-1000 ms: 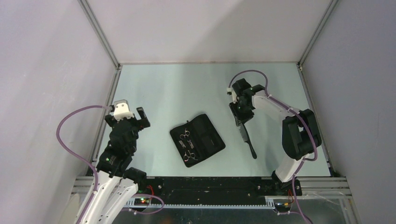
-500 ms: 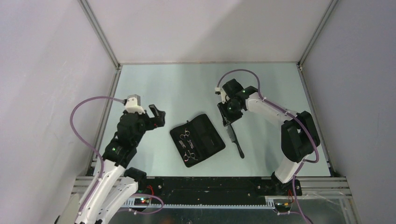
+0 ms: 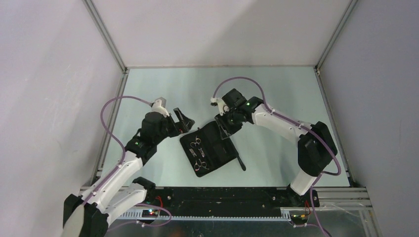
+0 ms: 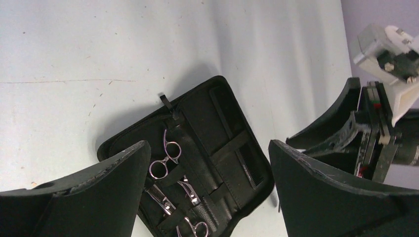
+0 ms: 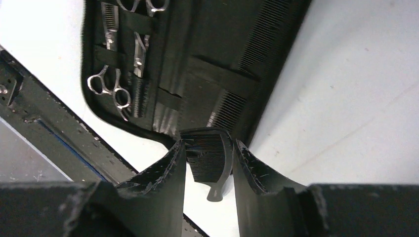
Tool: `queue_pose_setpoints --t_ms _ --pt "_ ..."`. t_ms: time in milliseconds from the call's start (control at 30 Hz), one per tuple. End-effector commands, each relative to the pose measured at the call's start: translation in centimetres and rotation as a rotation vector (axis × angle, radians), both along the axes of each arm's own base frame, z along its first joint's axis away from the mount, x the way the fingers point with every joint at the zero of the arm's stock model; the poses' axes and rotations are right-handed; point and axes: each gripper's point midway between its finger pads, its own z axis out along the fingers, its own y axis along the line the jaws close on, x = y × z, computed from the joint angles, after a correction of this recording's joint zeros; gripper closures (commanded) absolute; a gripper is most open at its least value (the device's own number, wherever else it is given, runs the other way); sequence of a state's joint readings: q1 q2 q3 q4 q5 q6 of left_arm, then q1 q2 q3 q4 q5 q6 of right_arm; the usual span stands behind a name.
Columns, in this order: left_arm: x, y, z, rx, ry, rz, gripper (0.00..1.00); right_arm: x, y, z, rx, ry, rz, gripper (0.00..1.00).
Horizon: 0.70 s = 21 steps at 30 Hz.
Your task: Sort the hair-cutting tools
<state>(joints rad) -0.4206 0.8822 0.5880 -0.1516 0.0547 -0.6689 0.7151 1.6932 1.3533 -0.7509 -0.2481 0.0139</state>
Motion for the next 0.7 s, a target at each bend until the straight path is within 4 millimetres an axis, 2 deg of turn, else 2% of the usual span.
queue_pose_setpoints --t_ms 0,67,233,400,567,667 --pt "0.2 0.6 1.2 -0.013 -0.034 0.047 0.04 0.0 3.5 1.2 0.065 -0.043 0.077 0.95" --pt "-0.1 1.1 0.6 0.008 -0.018 0.061 0.04 -0.1 4.3 -0.2 0.037 -0.032 0.092 0.94" --pt "-0.6 1.3 -0.2 0.011 -0.002 0.063 0.04 -0.4 6.2 -0.8 0.017 -0.050 0.144 0.92" --pt "-1.0 0.3 -0.9 -0.021 0.035 0.023 0.04 -0.7 6.9 -1.3 -0.002 -0.065 0.171 0.66" --pt "-1.0 0.4 -0.9 -0.012 0.037 0.028 0.04 -1.0 6.4 -0.5 -0.019 -0.083 0.152 0.51" --pt "-1.0 0.6 -1.0 -0.005 0.039 0.031 0.04 -1.7 5.6 -0.4 -0.040 -0.077 0.145 0.47"
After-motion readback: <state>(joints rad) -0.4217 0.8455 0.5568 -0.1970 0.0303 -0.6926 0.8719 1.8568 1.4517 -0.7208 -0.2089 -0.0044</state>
